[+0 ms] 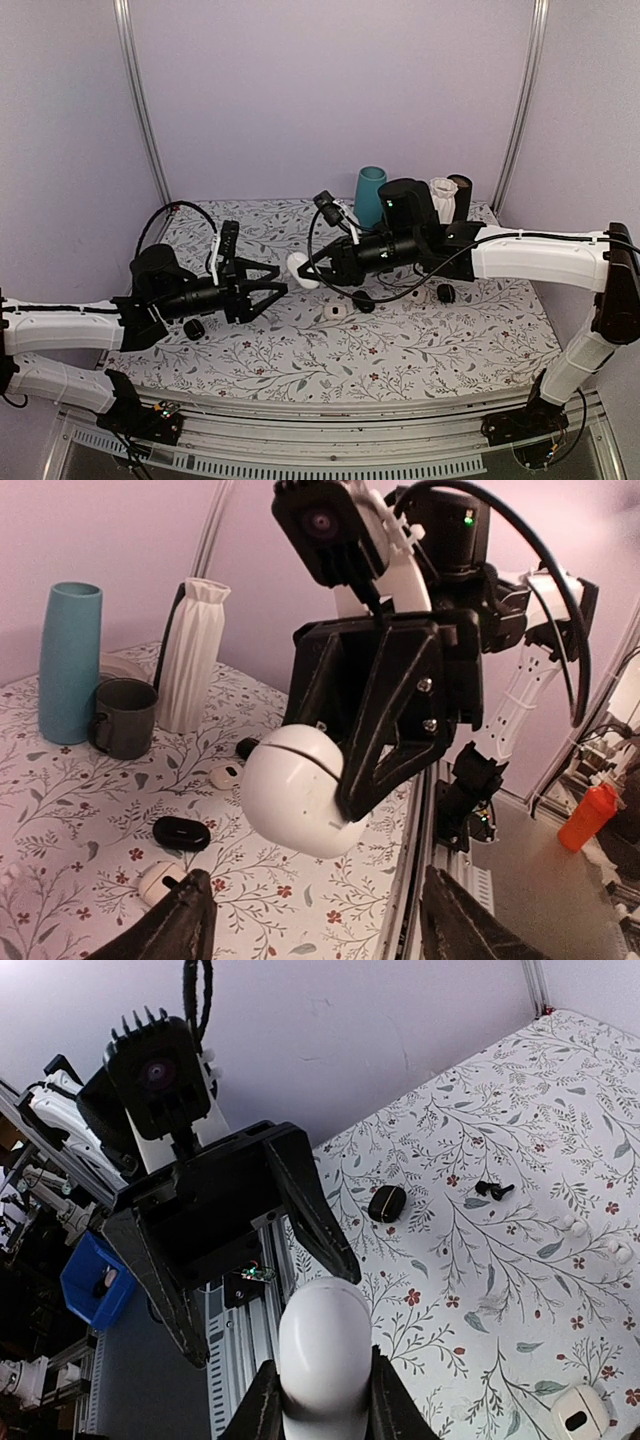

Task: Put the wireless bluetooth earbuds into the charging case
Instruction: Pass from the right arm to the left

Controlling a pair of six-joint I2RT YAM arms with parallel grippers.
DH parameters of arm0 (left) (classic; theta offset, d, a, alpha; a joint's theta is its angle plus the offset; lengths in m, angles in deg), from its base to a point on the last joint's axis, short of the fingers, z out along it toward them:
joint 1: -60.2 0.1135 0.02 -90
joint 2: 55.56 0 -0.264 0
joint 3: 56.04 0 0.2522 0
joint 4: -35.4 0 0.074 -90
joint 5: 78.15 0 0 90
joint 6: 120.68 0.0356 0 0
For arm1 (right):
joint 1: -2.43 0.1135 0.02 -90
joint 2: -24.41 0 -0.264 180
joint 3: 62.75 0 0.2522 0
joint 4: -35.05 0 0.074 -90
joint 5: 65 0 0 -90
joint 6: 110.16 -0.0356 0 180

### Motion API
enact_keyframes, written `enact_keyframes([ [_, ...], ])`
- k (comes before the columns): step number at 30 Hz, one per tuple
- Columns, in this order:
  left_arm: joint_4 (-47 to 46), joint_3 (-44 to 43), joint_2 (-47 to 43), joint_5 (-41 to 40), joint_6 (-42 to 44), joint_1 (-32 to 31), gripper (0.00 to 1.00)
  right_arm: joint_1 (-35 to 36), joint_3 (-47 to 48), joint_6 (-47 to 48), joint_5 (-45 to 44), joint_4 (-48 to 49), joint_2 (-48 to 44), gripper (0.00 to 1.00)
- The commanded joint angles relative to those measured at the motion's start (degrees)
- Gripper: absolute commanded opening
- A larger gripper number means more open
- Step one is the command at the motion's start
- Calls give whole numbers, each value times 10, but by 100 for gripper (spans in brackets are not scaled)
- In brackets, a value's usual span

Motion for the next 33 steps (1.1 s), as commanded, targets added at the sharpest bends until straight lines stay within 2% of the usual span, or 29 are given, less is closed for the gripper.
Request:
enact_keyframes([
  [1,-73,-3,10,83,-72,27,69,0,2,24,34,28,-28,4],
  [11,-106,-36,46,136,-121,40,54,6,1,26,74,43,-23,4],
  [24,-125,-54,67,166,-141,47,44,13,16,38,101,28,-7,4],
  [33,-126,-61,80,185,-144,48,26,14,28,46,96,12,1,4],
])
